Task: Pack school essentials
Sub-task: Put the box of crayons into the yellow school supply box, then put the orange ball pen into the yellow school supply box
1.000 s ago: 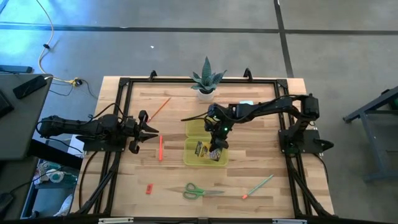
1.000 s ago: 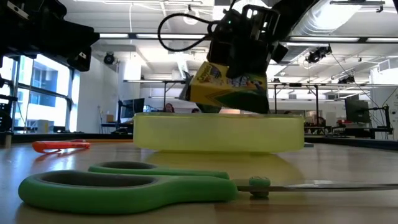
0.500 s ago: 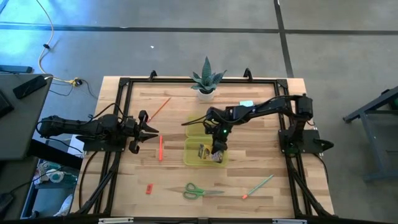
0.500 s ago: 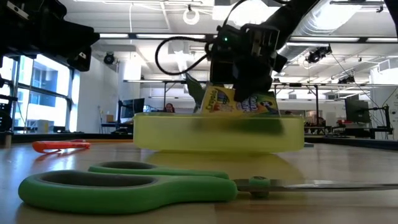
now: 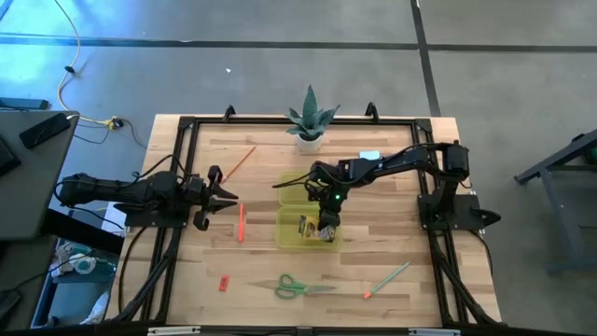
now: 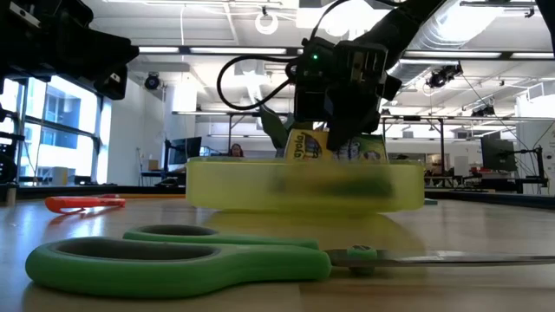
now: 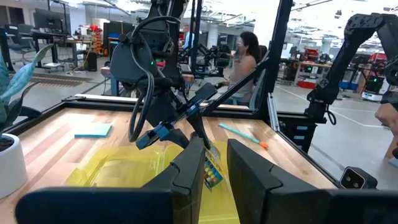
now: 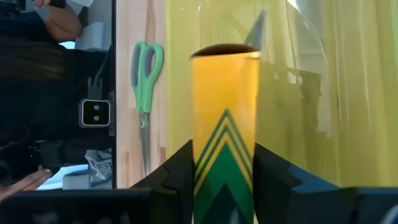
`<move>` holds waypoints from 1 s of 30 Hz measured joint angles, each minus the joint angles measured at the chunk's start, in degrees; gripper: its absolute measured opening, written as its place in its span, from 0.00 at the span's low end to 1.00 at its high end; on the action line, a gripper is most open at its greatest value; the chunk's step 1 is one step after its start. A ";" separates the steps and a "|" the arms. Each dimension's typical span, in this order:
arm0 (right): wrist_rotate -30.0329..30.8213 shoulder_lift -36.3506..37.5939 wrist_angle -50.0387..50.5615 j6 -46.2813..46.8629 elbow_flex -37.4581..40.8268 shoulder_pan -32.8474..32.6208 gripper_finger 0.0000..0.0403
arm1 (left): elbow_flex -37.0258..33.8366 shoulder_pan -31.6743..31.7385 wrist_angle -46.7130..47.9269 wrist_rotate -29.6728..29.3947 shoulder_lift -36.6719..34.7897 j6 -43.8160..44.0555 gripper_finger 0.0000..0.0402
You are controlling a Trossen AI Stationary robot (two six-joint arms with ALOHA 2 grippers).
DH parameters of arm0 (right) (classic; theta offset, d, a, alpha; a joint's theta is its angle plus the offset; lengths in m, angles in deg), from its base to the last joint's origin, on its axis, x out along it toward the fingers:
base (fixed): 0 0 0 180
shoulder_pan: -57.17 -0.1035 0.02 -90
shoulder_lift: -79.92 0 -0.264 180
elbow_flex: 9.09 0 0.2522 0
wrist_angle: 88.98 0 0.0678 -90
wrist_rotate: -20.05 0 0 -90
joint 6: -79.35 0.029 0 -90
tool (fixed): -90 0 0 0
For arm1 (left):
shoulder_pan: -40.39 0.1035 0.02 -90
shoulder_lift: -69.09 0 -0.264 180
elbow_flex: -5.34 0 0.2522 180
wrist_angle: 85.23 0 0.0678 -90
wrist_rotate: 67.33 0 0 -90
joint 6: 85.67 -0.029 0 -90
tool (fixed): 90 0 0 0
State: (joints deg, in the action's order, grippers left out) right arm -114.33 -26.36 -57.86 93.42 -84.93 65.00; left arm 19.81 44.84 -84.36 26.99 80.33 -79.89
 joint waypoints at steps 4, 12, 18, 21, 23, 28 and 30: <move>0.85 0.04 -0.02 0.03 0.00 0.02 0.37 | 0.00 0.00 0.11 0.00 0.00 0.01 0.16; 0.71 0.07 0.09 2.34 0.00 1.76 0.43 | 0.00 0.00 0.23 -0.02 0.00 0.01 0.16; 0.75 0.07 2.39 1.00 -1.54 2.84 0.43 | 0.00 0.00 0.22 -0.02 0.00 0.00 0.16; 0.78 0.07 5.78 -1.01 -3.87 2.80 0.43 | 0.00 0.00 0.22 -0.02 0.00 0.00 0.16; 1.42 0.07 8.47 -2.35 -5.89 2.78 0.43 | 0.00 0.00 0.22 -0.02 0.00 0.00 0.16; 8.37 0.09 14.57 -5.62 -10.40 2.44 0.43 | 0.00 0.00 0.22 -0.02 0.00 0.02 0.16; 11.74 0.09 15.73 -6.63 -11.70 2.02 0.43 | 0.00 0.00 0.22 -0.02 0.00 0.00 0.16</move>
State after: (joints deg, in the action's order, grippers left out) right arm -102.59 -26.27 -42.13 86.79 -96.63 67.02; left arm 19.81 44.84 -84.14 26.96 80.33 -79.89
